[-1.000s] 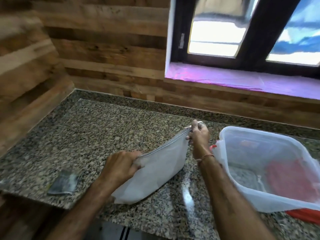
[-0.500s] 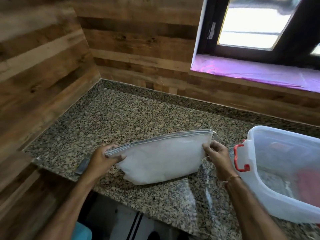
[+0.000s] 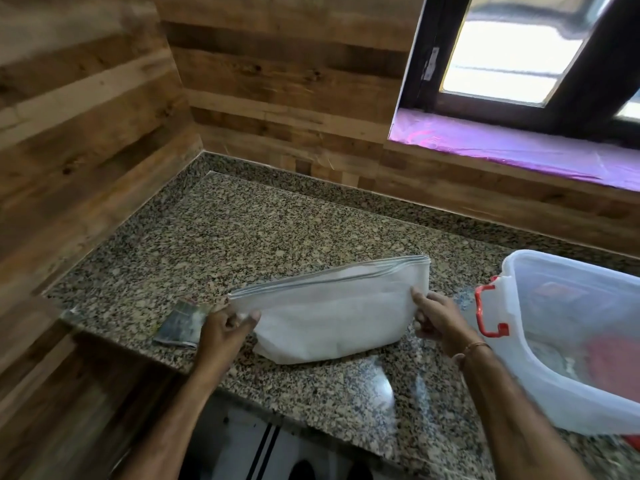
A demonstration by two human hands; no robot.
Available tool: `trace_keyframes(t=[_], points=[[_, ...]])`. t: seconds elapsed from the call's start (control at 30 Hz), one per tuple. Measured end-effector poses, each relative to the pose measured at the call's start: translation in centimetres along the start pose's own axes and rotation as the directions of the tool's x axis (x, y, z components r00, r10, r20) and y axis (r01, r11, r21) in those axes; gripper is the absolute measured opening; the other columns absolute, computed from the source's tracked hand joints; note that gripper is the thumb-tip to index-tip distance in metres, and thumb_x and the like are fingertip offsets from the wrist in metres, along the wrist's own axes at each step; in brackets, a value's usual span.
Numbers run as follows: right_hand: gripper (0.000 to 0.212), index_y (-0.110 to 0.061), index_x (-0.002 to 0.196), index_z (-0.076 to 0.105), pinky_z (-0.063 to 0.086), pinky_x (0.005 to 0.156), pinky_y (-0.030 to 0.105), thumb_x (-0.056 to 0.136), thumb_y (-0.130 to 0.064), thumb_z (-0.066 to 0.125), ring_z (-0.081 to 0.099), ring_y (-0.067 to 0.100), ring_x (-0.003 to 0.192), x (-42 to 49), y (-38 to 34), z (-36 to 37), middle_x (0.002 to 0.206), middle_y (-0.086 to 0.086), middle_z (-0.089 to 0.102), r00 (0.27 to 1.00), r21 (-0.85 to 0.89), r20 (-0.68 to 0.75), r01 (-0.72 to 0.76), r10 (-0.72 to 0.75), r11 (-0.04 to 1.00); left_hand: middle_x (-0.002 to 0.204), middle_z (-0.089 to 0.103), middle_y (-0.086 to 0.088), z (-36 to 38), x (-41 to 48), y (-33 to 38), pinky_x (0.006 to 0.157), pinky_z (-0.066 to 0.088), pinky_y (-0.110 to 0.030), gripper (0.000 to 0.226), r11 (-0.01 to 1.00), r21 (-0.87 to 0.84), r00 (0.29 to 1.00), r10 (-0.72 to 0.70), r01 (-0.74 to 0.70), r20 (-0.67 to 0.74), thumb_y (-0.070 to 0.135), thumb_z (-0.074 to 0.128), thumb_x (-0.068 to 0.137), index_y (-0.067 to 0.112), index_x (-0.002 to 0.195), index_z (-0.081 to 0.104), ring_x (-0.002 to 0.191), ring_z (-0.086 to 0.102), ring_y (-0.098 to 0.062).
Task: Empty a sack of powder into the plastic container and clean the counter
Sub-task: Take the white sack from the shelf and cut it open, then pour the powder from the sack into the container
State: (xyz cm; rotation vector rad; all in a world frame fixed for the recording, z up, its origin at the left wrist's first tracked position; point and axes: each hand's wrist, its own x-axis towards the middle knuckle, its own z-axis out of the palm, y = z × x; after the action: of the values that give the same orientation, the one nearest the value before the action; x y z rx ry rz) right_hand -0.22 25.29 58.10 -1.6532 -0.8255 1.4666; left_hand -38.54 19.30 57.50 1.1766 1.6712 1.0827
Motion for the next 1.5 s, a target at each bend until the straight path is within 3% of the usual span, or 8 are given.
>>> trace_keyframes(t=[0.33,0.5,0.77,0.9,1.0,1.13,1.33,1.5], points=[[0.041,-0.002,0.112,0.056,0.061,0.049,0.025,0.109,-0.037,0.036,0.079,0.018,0.072,0.5,0.8,-1.7,0.083,0.011,0.08,0.983,0.231,0.119,-0.165,0.14,0.959,0.1,0.077,-0.025,-1.8,0.1,-0.3,0.048,0.051,-0.025,0.015,0.907,-0.314,0.944,-0.201,0.28,0.261,0.013,0.057,0.104,0.003,0.102,0.068,0.065,0.07,-0.022],[0.071,0.004,0.123,0.06,0.062,0.051,0.031,0.103,-0.06,0.037,0.072,0.023,0.057,1.1,1.0,-2.7,0.076,0.015,0.076,0.956,0.19,0.187,-0.261,0.226,0.946,0.11,0.073,-0.032,-2.8,1.0,0.4,0.051,0.063,-0.031,0.066,0.755,-0.366,0.807,-0.353,0.545,0.473,0.066,0.042,0.099,0.002,0.099,0.061,0.076,0.077,-0.032],[0.045,-0.024,0.134,0.06,0.052,0.059,0.034,0.093,-0.008,0.069,0.064,0.016,0.064,1.2,-0.3,-2.8,0.123,0.015,0.065,0.957,-0.544,0.146,-0.134,0.252,0.828,0.135,0.062,-0.018,-1.1,3.0,-1.4,0.062,0.063,-0.033,0.063,0.803,-0.031,0.708,-0.505,0.595,0.494,0.005,0.067,0.096,0.012,0.153,0.04,0.1,0.069,-0.03],[0.087,-0.047,0.159,0.019,0.051,0.047,0.032,0.095,-0.008,0.064,0.06,0.015,0.057,1.2,-0.6,-1.5,0.096,0.008,0.067,0.925,-0.725,0.117,-0.168,0.361,0.668,0.165,0.037,-0.009,-0.3,3.2,-2.5,0.12,0.032,-0.061,0.111,0.779,0.087,0.609,-0.549,0.621,0.572,0.073,0.077,0.075,0.031,0.163,0.024,0.15,0.039,-0.033],[0.094,-0.048,0.155,0.031,0.059,0.09,0.06,0.08,-0.033,0.086,0.069,0.041,0.11,1.6,-0.8,-0.5,0.132,0.016,0.063,0.893,-0.598,0.12,-0.284,0.435,0.75,0.172,0.009,0.004,0.4,4.5,-4.3,0.124,0.01,-0.064,0.097,0.78,0.103,0.622,-0.563,0.617,0.544,0.092,0.044,0.079,0.047,0.162,0.02,0.16,0.008,-0.028],[0.08,-0.043,0.138,0.055,0.057,0.089,0.065,0.067,-0.059,0.088,0.07,0.041,0.108,1.5,0.5,1.8,0.127,0.017,0.067,0.843,-0.494,0.122,-0.407,0.525,0.768,0.116,0.078,-0.011,2.1,3.8,-2.1,0.08,0.065,-0.04,0.064,0.714,0.084,0.547,-0.601,0.695,0.582,0.074,0.05,0.09,0.025,0.13,0.061,0.102,0.077,-0.022],[0.054,-0.021,0.14,0.057,0.057,0.095,0.048,0.091,-0.033,0.076,0.064,0.028,0.11,1.9,3.7,5.3,0.132,0.011,0.066,0.971,-0.511,-0.106,-0.236,0.213,0.827,0.145,0.06,-0.018,3.2,4.8,-4.9,0.092,0.06,-0.052,0.114,0.713,-0.039,0.628,-0.589,0.7,0.509,0.046,0.094,0.068,0.028,0.161,0.031,0.122,0.065,-0.037],[0.043,-0.012,0.13,0.064,0.06,0.092,0.044,0.09,-0.017,0.077,0.069,0.029,0.102,1.7,4.0,5.7,0.118,0.011,0.072,0.962,-0.367,-0.226,-0.228,0.151,0.902,0.098,0.077,-0.024,3.7,3.3,-2.7,0.056,0.063,-0.043,0.069,0.713,-0.062,0.653,-0.6,0.699,0.462,0.006,0.08,0.08,0.009,0.143,0.053,0.068,0.074,-0.032]])
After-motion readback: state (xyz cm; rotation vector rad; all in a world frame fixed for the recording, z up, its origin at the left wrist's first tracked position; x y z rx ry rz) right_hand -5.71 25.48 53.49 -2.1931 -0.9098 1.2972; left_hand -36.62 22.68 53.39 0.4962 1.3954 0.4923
